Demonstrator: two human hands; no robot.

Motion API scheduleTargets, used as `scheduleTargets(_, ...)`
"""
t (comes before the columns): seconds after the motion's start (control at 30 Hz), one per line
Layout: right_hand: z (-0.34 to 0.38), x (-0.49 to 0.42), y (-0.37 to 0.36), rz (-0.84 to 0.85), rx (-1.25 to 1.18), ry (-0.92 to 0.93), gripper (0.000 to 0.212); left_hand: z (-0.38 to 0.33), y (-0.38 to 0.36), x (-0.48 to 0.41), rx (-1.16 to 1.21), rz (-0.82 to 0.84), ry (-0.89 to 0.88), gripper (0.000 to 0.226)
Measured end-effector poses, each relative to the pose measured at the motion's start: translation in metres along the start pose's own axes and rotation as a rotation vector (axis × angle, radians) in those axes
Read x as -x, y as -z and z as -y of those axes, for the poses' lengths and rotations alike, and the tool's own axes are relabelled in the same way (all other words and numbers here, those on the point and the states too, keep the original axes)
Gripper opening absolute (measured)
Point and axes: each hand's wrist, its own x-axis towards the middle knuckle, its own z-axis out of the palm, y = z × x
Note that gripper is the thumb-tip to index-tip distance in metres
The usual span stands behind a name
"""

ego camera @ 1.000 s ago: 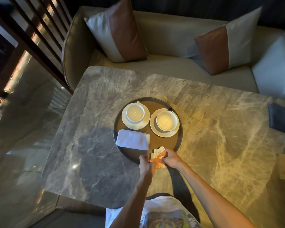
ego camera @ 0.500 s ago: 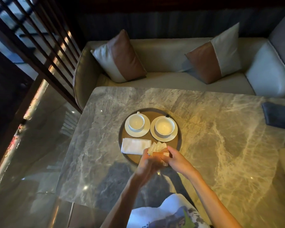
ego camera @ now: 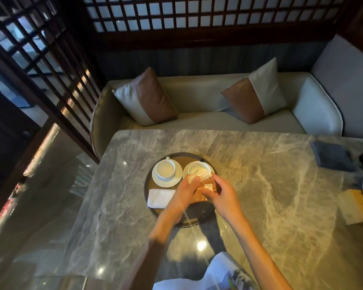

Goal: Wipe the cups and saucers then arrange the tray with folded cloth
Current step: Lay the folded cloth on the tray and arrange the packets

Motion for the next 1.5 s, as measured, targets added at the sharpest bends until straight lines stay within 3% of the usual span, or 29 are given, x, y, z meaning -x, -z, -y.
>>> scheduleTargets(0.1, 0.01, 0.003, 0.006, 0.022, -0.085, -0.016, 0.054, -0.012, 0.004, 0.006, 0.186, 0.043, 0.056, 0.023)
scheduleTargets(0.23, 0.02, 0.009, 0.019, 0.041, -0.264, -0.035, 0.039, -0.023, 0.008, 0.008, 0.139, 0.097, 0.057, 0.033)
scheduleTargets(0.43, 0.027, 0.015, 0.026, -0.005, -0.458, -0.089, 0.03, -0.028, 0.004, 0.009, -0.114, -0.043, -0.096, 0.021)
scheduleTargets(0.57, 0.026, 0.019, 0.033, 0.029, -0.561, -0.12, 0.032, -0.03, 0.0, 0.012, 0.016, -0.069, -0.018, 0.033)
scheduleTargets(0.7, 0.026, 0.022, 0.042, 0.048, -0.667, -0.103, 0.032, -0.034, -0.003, 0.012, 0.081, -0.177, -0.05, 0.028)
scheduleTargets(0.8, 0.031, 0.025, 0.04, 0.021, -0.654, -0.063, 0.03, -0.037, -0.009, 0.015, 0.148, -0.166, -0.061, 0.024)
scheduleTargets(1.03, 0.039, 0.034, 0.035, -0.055, -0.543, 0.018, 0.024, -0.042, -0.012, 0.022, 0.281, -0.011, -0.009, 0.043)
scheduleTargets(1.17, 0.043, 0.041, 0.028, -0.036, -0.389, 0.147, 0.031, -0.043, -0.014, 0.024, 0.179, 0.07, -0.026, 0.047)
scheduleTargets(1.33, 0.036, 0.046, 0.019, -0.034, -0.039, 0.236, 0.045, -0.039, -0.014, 0.024, -0.077, 0.001, -0.126, 0.032)
scheduleTargets(1.5, 0.033, 0.046, 0.016, -0.237, -0.155, 0.203, 0.042, -0.04, -0.014, 0.025, 0.07, -0.036, -0.066, 0.028)
